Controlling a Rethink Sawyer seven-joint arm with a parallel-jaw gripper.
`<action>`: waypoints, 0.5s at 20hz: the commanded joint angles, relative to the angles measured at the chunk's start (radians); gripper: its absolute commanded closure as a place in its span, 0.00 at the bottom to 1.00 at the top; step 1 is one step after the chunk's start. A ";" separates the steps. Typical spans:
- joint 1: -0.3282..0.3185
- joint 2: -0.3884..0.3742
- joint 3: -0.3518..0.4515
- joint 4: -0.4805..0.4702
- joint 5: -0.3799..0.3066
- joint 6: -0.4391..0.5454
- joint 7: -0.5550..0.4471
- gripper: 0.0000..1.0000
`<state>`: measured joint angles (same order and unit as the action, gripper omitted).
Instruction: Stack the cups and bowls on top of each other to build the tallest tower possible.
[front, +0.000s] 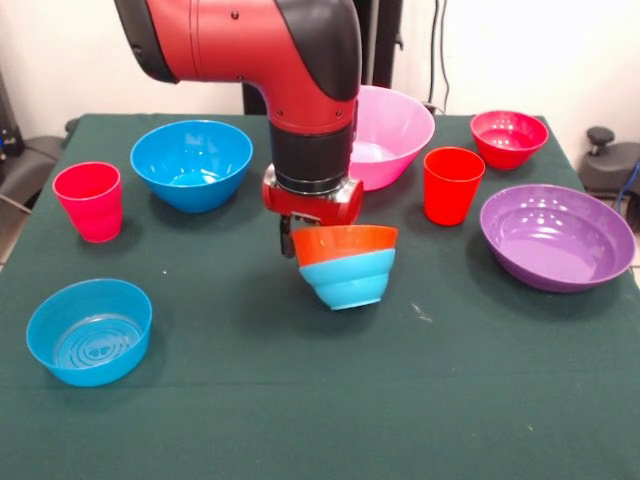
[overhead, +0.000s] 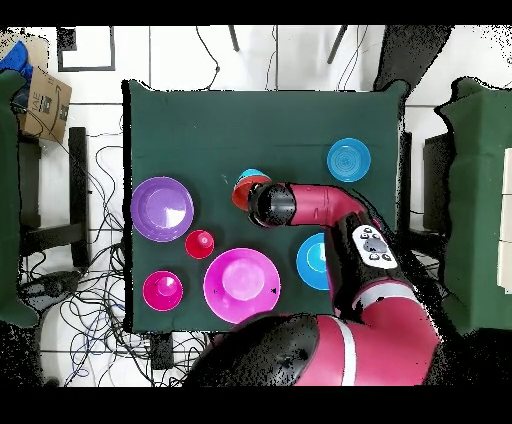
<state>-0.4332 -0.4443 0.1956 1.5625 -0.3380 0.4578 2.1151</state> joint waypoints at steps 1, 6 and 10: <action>0.031 -0.071 0.030 -0.033 0.028 0.190 -0.027 0.00; 0.042 -0.104 0.038 -0.051 0.053 0.278 -0.020 0.00; 0.048 -0.117 0.042 -0.062 0.060 0.316 -0.015 0.00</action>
<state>-0.4176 -0.5325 0.1956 1.5593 -0.3064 0.6354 2.1151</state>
